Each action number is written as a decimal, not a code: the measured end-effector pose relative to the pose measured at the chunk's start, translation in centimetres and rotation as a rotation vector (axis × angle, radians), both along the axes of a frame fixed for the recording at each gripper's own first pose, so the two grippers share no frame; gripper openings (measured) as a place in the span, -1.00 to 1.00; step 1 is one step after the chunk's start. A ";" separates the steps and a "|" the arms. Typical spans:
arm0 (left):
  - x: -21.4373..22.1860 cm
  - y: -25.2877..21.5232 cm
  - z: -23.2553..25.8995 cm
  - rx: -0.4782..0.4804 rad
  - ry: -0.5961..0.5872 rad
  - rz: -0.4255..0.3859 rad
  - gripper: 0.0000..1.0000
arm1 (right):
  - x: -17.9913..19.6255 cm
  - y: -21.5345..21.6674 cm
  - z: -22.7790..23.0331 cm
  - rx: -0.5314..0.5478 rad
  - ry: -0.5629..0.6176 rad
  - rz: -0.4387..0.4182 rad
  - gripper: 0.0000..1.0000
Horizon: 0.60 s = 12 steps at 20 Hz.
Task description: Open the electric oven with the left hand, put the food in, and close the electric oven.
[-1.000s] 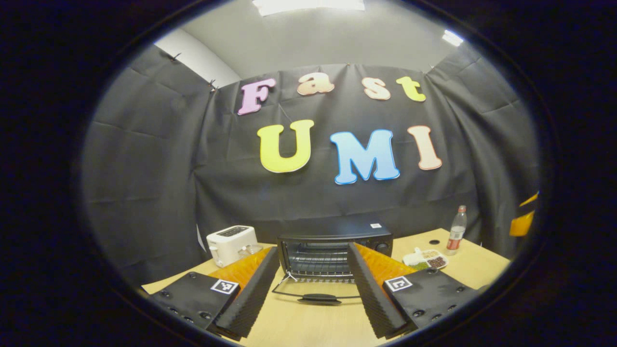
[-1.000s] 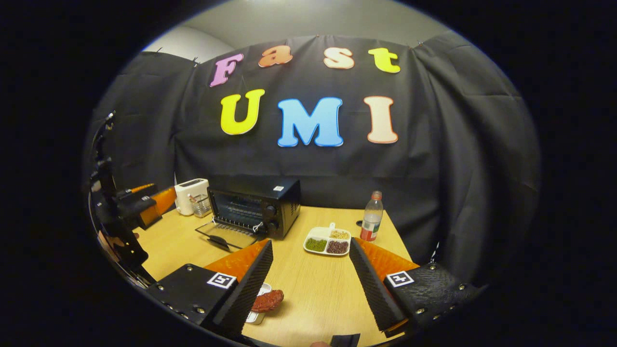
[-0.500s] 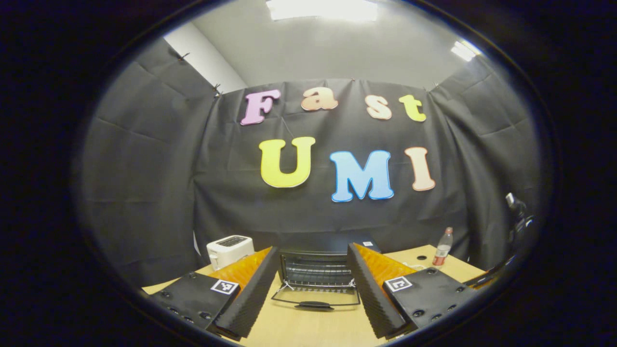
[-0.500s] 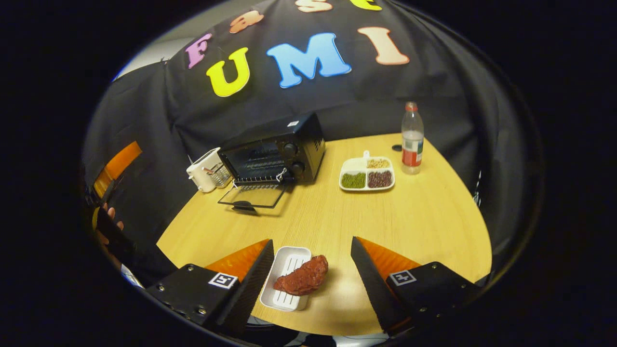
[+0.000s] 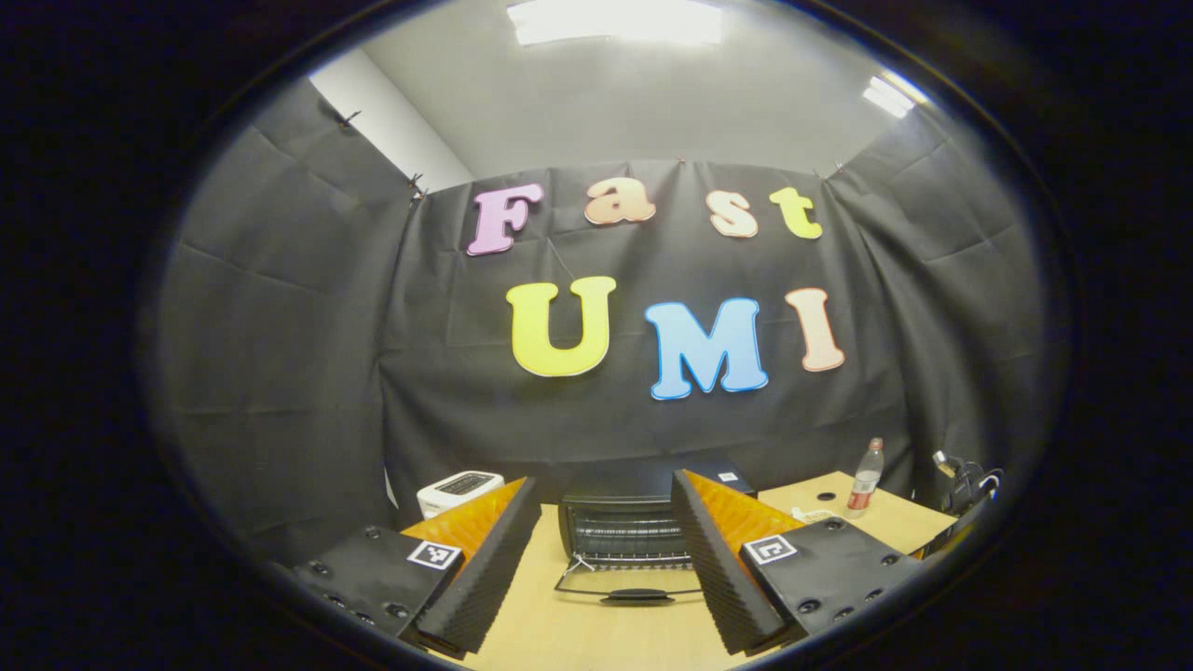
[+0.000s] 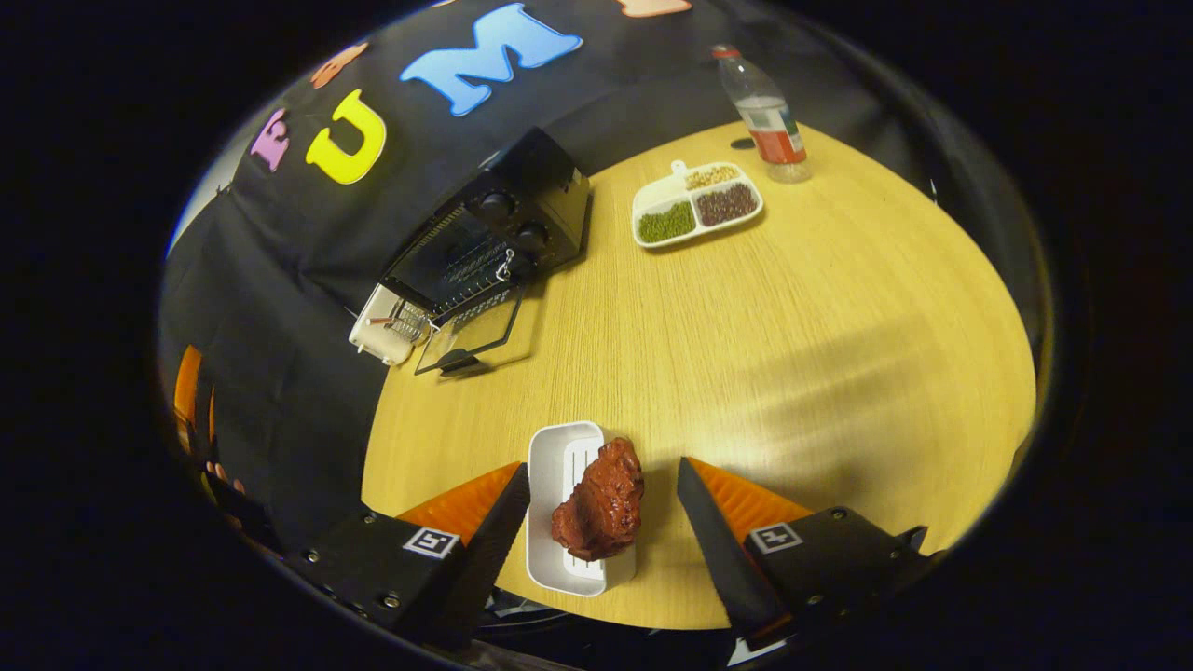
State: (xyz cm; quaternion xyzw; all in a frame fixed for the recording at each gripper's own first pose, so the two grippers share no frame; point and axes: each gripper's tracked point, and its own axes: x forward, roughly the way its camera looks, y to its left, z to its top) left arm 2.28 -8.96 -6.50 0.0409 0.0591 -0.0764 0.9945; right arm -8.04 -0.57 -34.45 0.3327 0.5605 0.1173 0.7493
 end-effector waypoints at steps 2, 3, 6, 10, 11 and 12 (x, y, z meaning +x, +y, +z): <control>0.2 0.6 -0.2 -0.005 0.010 -0.005 0.89 | -0.6 1.3 -0.5 0.068 0.074 -0.010 0.46; 0.3 1.0 -0.4 -0.007 0.015 -0.001 0.80 | -1.2 1.4 -0.5 0.086 0.108 -0.014 0.46; 0.8 2.0 -0.6 -0.025 0.027 0.008 0.89 | -0.7 1.6 -0.5 0.130 0.145 -0.065 -0.49; 1.4 3.4 -0.8 -0.045 0.032 0.016 0.92 | -1.5 2.1 0.8 0.124 0.104 -0.038 -0.72; 1.4 3.6 -0.7 -0.048 0.027 0.016 0.94 | -1.4 2.4 1.0 0.115 0.095 -0.026 -0.72; 1.5 3.8 -0.5 -0.050 0.020 0.015 0.97 | -1.2 2.4 1.2 0.102 0.082 -0.032 -0.71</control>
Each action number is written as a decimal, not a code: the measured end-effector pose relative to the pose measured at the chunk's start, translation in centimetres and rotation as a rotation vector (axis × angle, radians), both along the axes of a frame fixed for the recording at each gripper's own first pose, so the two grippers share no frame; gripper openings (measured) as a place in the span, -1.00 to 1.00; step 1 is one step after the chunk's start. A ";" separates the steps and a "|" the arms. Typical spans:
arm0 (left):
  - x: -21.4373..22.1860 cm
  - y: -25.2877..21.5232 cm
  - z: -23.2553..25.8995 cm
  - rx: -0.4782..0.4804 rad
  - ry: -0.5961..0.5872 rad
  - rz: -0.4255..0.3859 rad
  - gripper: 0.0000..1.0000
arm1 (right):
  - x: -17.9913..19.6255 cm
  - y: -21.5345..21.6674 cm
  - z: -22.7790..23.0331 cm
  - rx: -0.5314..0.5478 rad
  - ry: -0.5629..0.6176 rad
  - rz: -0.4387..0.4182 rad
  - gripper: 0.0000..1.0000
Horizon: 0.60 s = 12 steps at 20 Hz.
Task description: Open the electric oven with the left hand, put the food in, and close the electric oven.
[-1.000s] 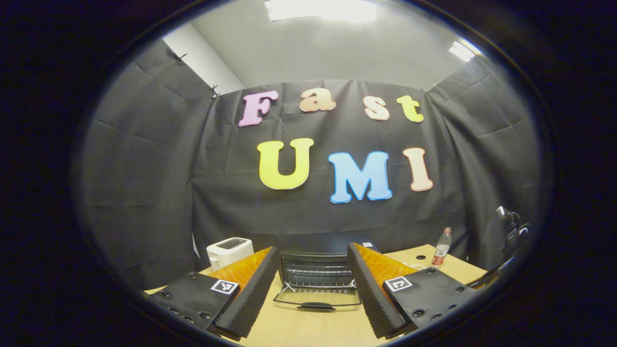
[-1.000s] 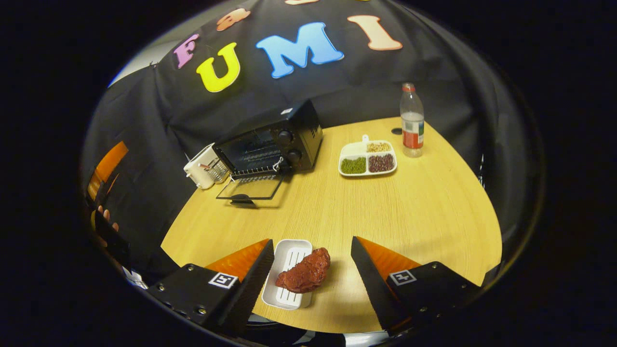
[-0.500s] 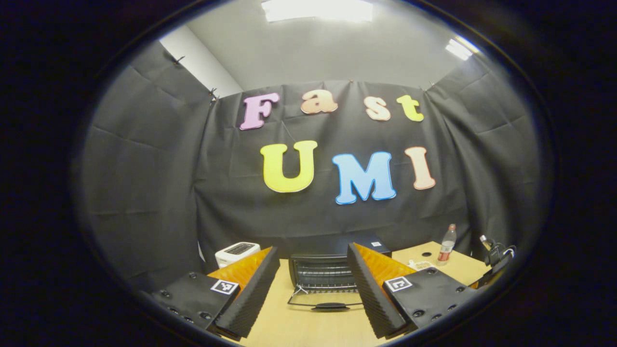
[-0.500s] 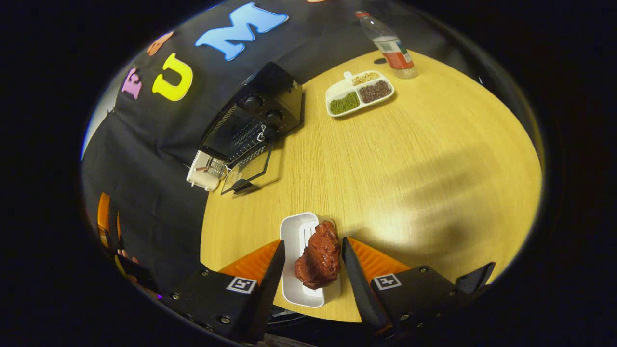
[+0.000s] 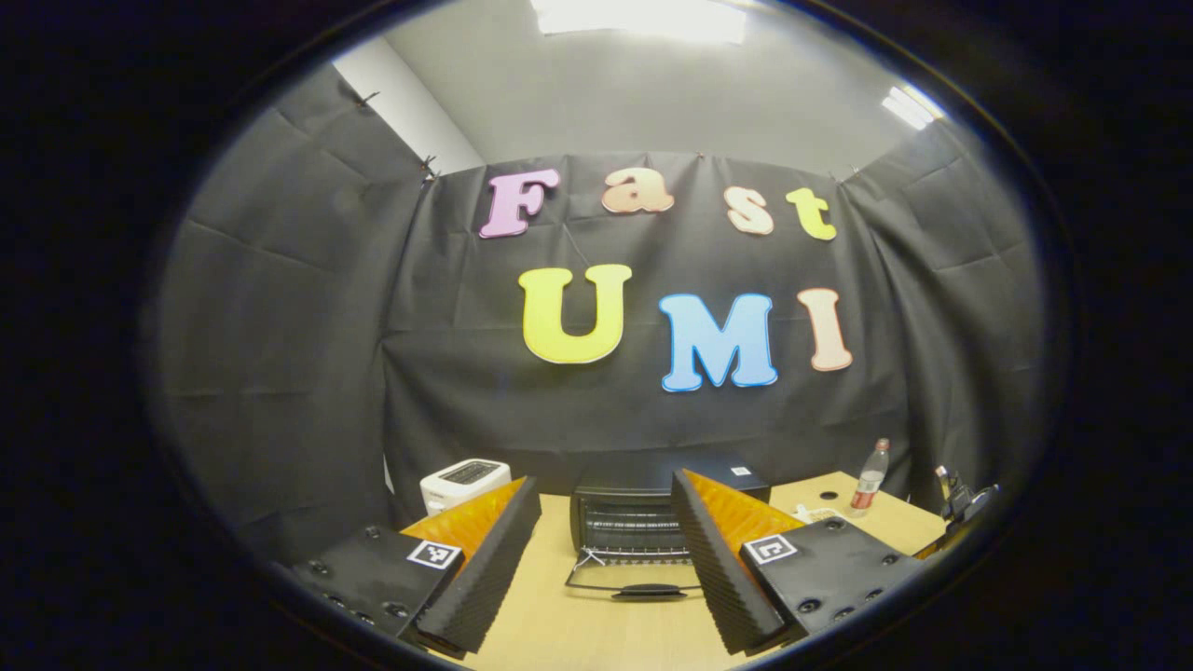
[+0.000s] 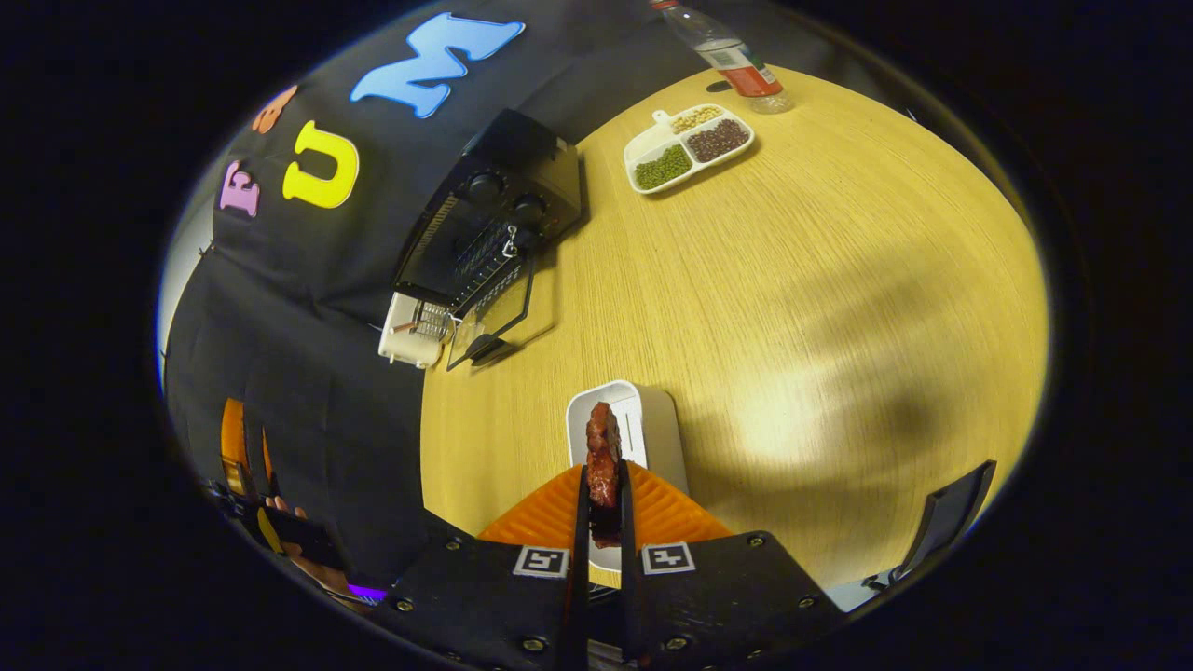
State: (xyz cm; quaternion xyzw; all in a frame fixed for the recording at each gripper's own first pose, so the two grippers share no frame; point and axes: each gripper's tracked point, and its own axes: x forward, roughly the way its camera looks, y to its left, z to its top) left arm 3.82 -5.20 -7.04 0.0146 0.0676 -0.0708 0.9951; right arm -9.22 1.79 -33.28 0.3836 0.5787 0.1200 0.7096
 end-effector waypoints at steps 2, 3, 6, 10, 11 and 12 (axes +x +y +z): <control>0.0 0.4 0.2 -0.006 -0.011 -0.003 0.97 | 0.6 -0.6 1.0 -0.010 -0.019 -0.025 -0.72; -0.1 0.6 0.3 -0.010 -0.013 -0.006 0.97 | 0.9 -0.5 1.4 -0.007 -0.026 -0.043 -0.72; -0.1 1.3 0.5 -0.023 -0.021 -0.015 0.91 | 2.4 -0.6 3.8 -0.003 -0.068 -0.096 -0.72; -0.2 2.6 0.6 -0.050 -0.015 -0.020 0.82 | 5.3 1.2 7.8 0.040 -0.153 -0.155 -0.72; -0.3 3.1 0.3 -0.054 -0.010 -0.019 0.80 | 6.1 1.9 8.6 0.050 -0.176 -0.170 -0.72; -0.4 3.6 0.2 -0.056 -0.005 -0.017 0.80 | 7.0 2.7 9.2 0.059 -0.200 -0.181 -0.72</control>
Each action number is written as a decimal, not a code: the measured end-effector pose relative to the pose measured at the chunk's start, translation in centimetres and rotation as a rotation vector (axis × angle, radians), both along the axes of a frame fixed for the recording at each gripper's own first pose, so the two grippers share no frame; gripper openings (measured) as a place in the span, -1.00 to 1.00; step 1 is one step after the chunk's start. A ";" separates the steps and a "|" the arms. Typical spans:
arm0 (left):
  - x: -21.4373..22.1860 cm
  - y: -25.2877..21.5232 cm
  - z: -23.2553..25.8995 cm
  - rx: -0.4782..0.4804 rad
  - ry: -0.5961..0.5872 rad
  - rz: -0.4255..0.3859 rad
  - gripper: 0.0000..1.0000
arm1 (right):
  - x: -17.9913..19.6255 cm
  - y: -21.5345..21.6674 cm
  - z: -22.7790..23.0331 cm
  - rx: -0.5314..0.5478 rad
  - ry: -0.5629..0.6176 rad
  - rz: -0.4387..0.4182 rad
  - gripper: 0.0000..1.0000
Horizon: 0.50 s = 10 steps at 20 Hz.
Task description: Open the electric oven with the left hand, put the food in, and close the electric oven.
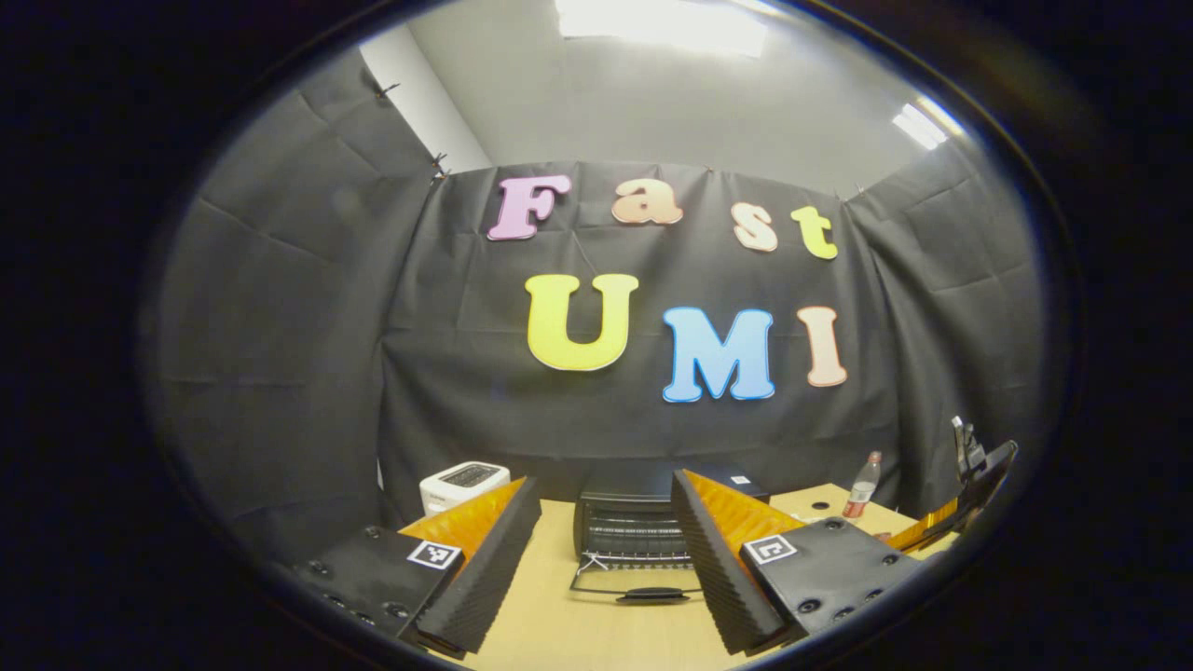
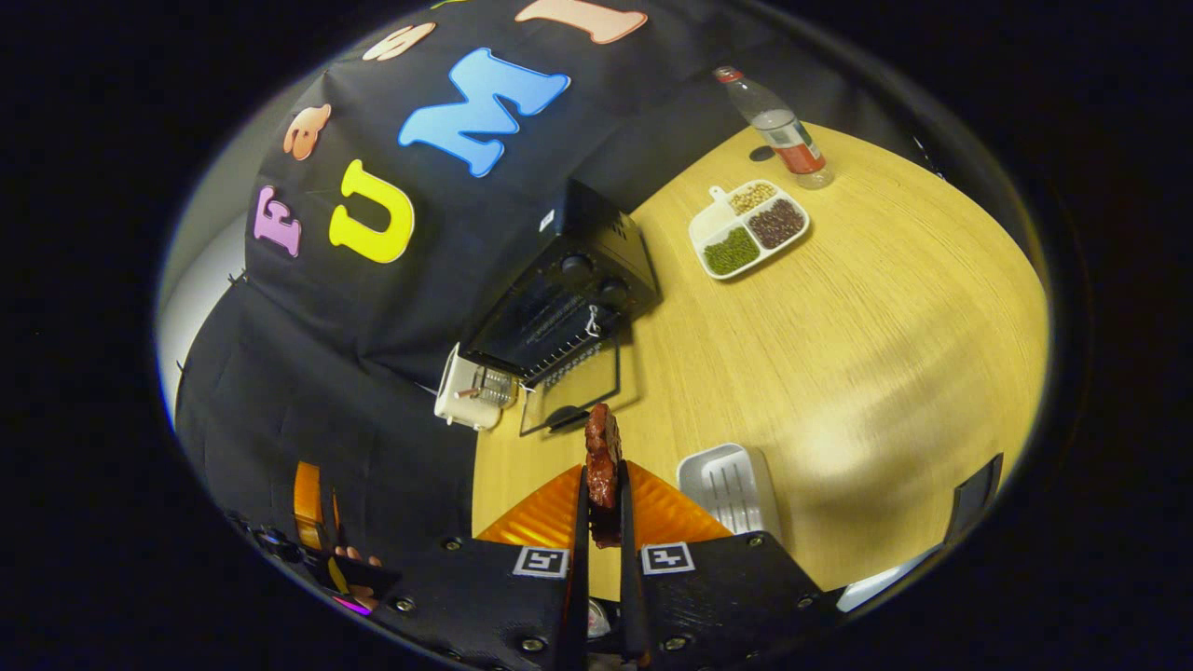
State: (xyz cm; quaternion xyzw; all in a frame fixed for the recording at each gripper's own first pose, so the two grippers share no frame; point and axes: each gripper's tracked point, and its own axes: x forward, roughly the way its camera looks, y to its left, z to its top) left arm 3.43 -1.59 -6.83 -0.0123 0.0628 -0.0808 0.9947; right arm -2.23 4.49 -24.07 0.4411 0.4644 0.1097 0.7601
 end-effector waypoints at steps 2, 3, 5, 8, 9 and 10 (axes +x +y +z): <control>-0.2 1.1 0.0 -0.004 0.003 0.001 0.97 | 1.4 1.9 0.7 0.009 -0.035 -0.019 -0.72; -0.2 1.7 0.2 -0.002 0.001 0.001 0.97 | 2.0 2.8 0.9 0.014 -0.047 -0.029 -0.72; -0.1 2.9 0.3 0.011 -0.004 0.000 0.97 | 3.5 4.6 1.2 0.032 -0.061 -0.059 -0.72; 0.0 5.2 0.6 0.024 -0.008 0.013 0.97 | 6.0 7.7 1.3 0.094 -0.062 -0.105 -0.72; 0.1 5.9 0.6 0.022 -0.007 0.019 0.97 | 7.0 8.7 1.0 0.105 -0.064 -0.117 -0.72; 0.1 6.7 0.6 0.018 -0.005 0.026 0.97 | 7.9 9.5 0.7 0.108 -0.071 -0.129 -0.72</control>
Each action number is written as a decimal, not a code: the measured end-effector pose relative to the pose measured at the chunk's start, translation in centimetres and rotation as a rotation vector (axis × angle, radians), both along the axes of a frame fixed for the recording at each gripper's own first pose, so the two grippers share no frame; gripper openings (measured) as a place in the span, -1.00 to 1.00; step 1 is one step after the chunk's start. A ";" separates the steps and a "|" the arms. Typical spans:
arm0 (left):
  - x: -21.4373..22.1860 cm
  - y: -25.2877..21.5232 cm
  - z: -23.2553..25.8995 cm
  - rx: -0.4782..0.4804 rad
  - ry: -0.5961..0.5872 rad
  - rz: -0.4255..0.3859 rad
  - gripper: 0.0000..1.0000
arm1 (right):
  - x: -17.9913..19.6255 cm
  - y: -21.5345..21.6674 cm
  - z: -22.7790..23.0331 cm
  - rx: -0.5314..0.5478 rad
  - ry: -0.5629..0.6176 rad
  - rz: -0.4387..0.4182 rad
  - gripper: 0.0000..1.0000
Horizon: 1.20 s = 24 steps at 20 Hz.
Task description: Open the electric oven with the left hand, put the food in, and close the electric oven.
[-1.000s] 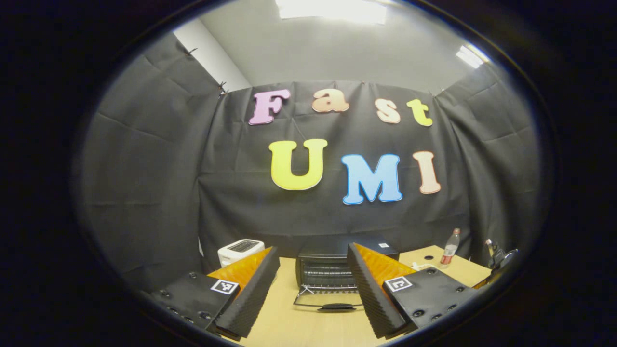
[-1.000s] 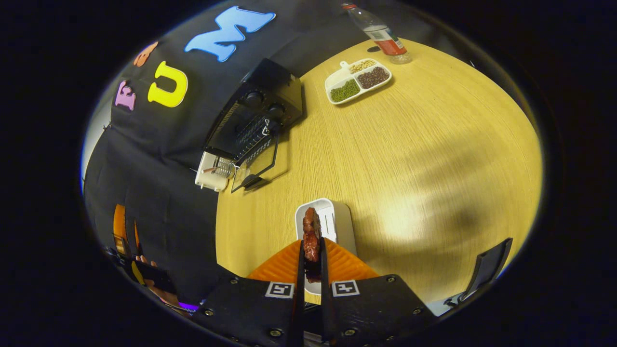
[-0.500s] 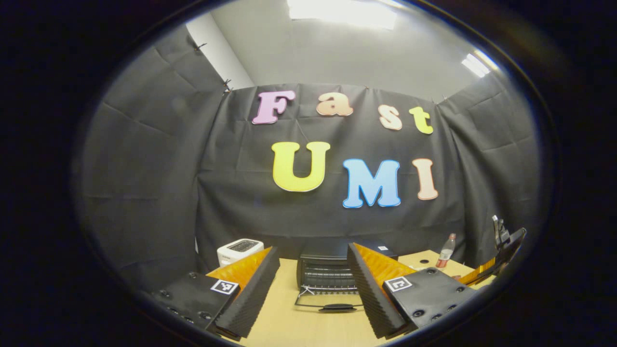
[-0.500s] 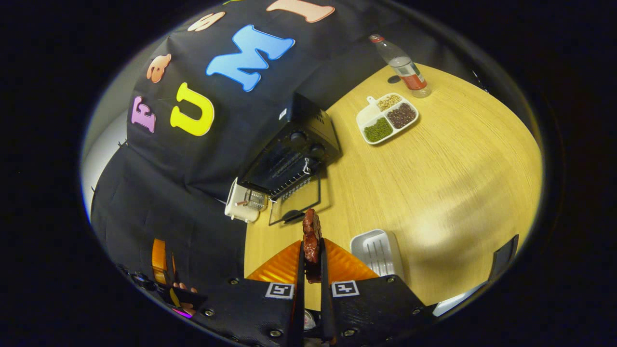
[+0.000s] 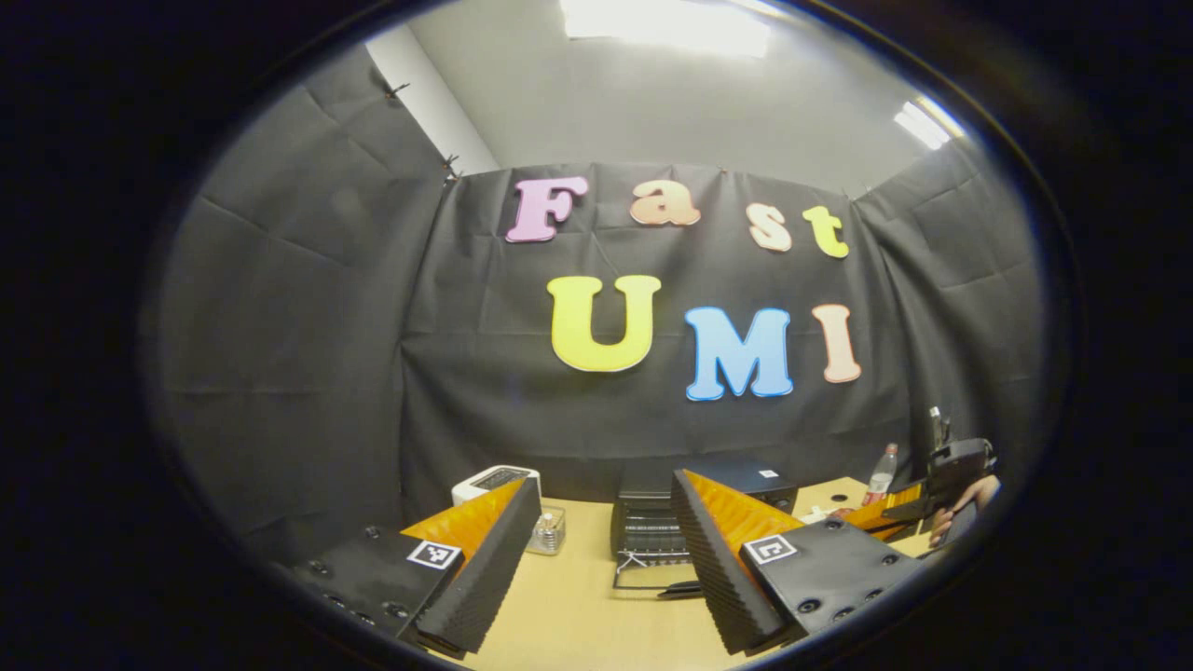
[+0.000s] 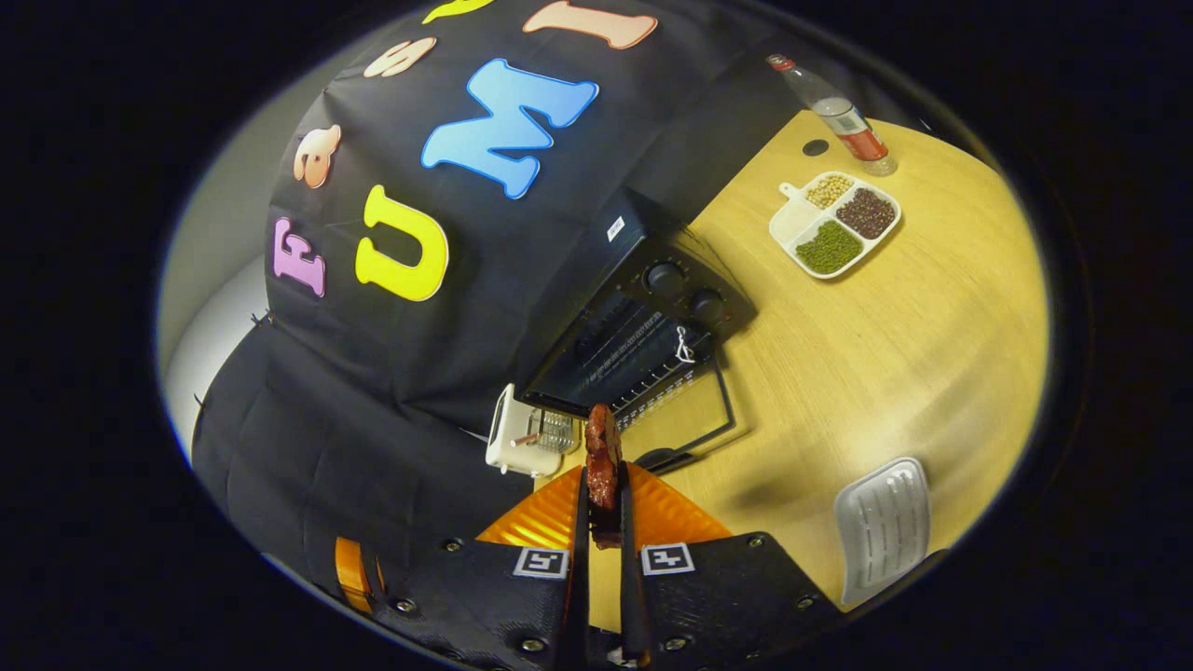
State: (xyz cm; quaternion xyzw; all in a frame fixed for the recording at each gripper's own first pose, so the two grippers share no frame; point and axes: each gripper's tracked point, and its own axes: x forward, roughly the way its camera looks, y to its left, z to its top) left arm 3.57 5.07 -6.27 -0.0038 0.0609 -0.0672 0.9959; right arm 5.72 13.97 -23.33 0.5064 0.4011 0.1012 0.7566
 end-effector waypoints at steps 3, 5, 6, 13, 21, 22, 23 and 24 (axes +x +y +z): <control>0.3 2.5 0.0 -0.001 0.004 0.027 0.97 | 2.9 2.2 -0.9 0.020 -0.004 -0.020 -0.72; 0.3 4.2 0.1 0.015 0.005 0.046 0.97 | 5.0 3.1 -1.6 0.019 -0.012 -0.041 -0.72; 0.2 5.0 0.1 0.027 0.006 0.055 0.97 | 6.0 3.4 -2.1 0.007 -0.014 -0.057 -0.72; 0.6 8.9 -1.0 0.056 0.036 0.099 0.97 | 12.1 6.1 -5.0 0.000 -0.027 -0.193 -0.72; 0.9 11.4 -3.0 0.119 0.078 0.127 0.97 | 18.5 9.8 -8.9 0.016 -0.088 -0.291 -0.72; 0.8 11.5 -3.3 0.124 0.089 0.126 0.97 | 19.0 9.7 -9.3 0.016 -0.093 -0.304 -0.72; 0.7 11.7 -3.8 0.130 0.099 0.127 0.97 | 19.4 9.9 -9.7 0.015 -0.093 -0.314 -0.72; 0.6 11.9 -4.1 0.134 0.105 0.130 0.97 | 19.6 10.0 -10.2 0.012 -0.090 -0.320 -0.72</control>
